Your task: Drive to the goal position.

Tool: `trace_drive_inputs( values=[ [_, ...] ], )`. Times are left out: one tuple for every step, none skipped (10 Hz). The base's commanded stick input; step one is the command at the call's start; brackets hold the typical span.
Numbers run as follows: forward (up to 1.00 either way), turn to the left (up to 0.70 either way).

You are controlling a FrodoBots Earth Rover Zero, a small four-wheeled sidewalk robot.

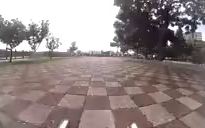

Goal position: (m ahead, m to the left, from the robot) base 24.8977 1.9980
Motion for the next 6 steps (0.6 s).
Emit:
trace_drive_inputs(
  values=[
    [1.0,0.0],
    [1.0,0.0],
    [1.0,0.0],
    [1.0,0.0],
    [1.0,0.0],
    [1.0,0.0]
  ],
)
